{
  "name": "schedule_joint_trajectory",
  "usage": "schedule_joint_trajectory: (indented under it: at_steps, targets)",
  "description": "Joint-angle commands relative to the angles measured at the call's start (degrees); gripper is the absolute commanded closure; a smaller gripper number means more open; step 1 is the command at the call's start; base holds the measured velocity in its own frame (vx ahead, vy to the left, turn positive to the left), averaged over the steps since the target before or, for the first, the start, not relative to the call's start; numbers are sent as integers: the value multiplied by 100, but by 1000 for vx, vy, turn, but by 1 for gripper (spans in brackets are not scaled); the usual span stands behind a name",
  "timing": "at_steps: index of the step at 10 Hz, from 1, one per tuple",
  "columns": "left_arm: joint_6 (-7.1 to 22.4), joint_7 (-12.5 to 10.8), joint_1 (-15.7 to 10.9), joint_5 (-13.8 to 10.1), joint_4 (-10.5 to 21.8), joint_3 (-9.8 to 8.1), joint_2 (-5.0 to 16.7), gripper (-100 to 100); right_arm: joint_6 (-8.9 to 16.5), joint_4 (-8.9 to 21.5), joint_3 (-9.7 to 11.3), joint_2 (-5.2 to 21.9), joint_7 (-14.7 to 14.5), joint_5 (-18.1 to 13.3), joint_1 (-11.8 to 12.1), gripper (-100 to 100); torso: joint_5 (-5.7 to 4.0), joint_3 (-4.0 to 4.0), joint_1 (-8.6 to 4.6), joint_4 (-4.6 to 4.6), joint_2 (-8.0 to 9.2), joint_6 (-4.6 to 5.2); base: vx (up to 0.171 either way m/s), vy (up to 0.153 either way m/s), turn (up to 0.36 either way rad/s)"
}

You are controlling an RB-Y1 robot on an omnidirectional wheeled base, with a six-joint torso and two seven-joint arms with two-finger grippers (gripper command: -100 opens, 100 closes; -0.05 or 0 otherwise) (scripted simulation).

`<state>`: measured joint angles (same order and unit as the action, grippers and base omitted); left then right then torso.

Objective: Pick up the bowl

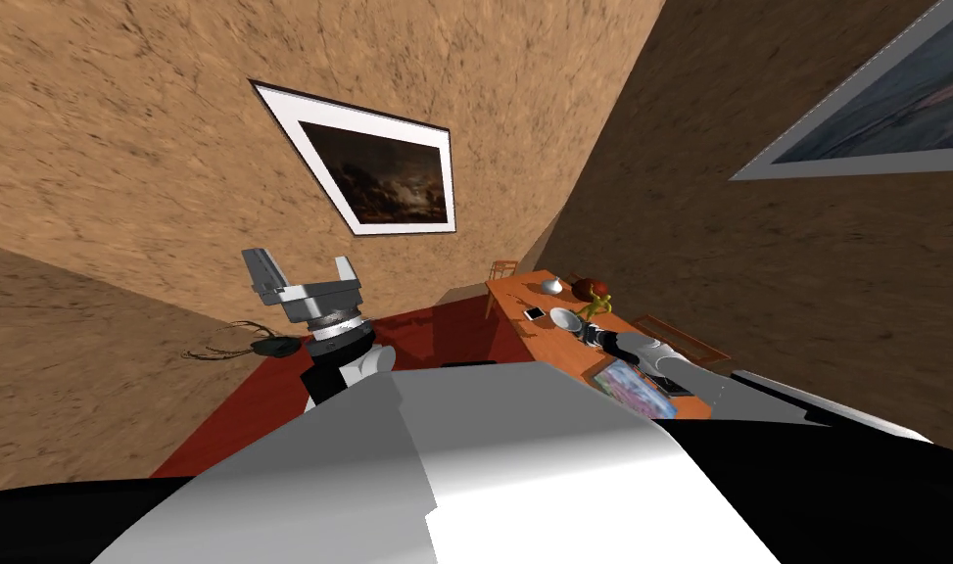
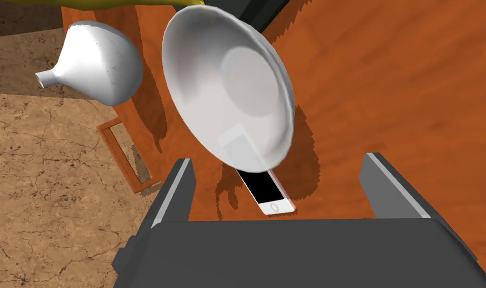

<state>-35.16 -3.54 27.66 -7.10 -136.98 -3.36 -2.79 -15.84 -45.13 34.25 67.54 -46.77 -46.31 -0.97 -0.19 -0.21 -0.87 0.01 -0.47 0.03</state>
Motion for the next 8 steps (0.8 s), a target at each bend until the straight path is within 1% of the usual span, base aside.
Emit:
schedule_joint_trajectory:
  at_steps: [1, 2, 4, 5, 6, 7, 8]
  targets:
    - [0, 0, 0, 0, 0, 0, 0, 0, -67, 76, 183, 18, -111, -37, 69, -100, 0, 0, 0, 0, 0, 0, 1, -164, 283]
    - [0, 0, 0, 0, 0, 0, 0, 0, -71, 50, 258, 35, -126, -46, 117, -100, -3, -3, -7, -1, -6, -1, 19, -187, 156]
    - [0, 0, 1, 0, 0, -1, 0, 0, -87, -59, 517, 6, -144, -68, 282, -100, -6, -10, -19, -4, -18, 0, 43, -173, 241]
    - [0, 0, 1, 0, 0, 0, 0, 0, -95, -86, 568, -31, -142, -70, 314, -100, -6, -17, -7, -7, -30, -1, 70, -102, 155]
    - [0, 0, 2, 0, 0, 0, 0, 0, -115, -133, 646, -131, -136, -73, 359, -100, 0, -21, 11, -9, -37, 2, 72, -73, 110]
    - [0, 0, 2, 0, 0, 0, 0, 0, -37, -200, 712, -40, -41, -105, 300, -100, 2, -24, 26, -10, -42, 0, 32, -30, 29]
    - [0, 0, 2, 0, -1, 0, -1, 0, -9, -226, 744, -43, 10, -111, 298, 0, 8, -19, 43, -8, -31, 4, 6, -7, -2]
